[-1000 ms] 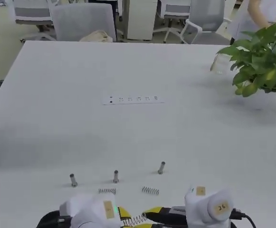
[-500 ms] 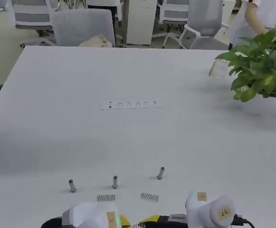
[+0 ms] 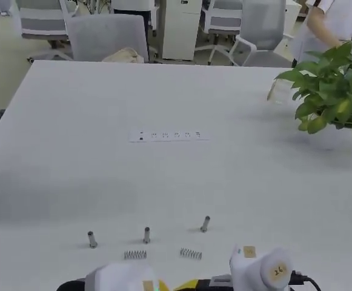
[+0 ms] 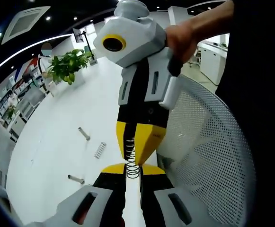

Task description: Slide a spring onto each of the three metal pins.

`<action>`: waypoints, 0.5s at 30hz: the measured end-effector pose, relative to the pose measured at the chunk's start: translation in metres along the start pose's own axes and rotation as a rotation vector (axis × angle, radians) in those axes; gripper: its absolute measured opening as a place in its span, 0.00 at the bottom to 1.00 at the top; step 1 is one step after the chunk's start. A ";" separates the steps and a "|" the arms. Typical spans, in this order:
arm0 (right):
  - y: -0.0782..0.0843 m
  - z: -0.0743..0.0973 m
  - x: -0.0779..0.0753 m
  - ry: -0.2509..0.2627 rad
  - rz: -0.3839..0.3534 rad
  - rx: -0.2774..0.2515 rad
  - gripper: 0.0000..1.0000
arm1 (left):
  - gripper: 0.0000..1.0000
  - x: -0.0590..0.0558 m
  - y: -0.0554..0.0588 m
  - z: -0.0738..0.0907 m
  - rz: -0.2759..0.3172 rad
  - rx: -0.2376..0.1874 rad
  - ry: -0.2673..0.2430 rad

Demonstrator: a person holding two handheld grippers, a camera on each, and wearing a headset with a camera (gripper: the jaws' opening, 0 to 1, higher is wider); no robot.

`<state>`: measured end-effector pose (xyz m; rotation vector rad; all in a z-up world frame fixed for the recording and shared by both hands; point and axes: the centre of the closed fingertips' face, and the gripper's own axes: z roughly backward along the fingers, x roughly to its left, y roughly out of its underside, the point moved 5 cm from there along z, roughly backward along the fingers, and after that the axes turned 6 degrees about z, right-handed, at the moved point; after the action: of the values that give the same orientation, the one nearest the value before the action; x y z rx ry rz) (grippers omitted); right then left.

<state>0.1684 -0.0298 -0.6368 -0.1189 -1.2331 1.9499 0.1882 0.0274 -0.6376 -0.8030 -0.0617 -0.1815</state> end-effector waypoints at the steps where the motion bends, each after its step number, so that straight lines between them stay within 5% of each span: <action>1: 0.000 0.000 0.000 -0.001 0.002 0.001 0.09 | 0.03 0.000 0.000 0.000 0.000 -0.001 0.001; 15: -0.003 0.001 -0.002 0.021 0.032 0.017 0.09 | 0.04 0.004 0.005 -0.002 0.065 -0.023 -0.024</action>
<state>0.1708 -0.0314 -0.6341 -0.1511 -1.2069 1.9819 0.1933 0.0285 -0.6417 -0.8289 -0.0563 -0.1110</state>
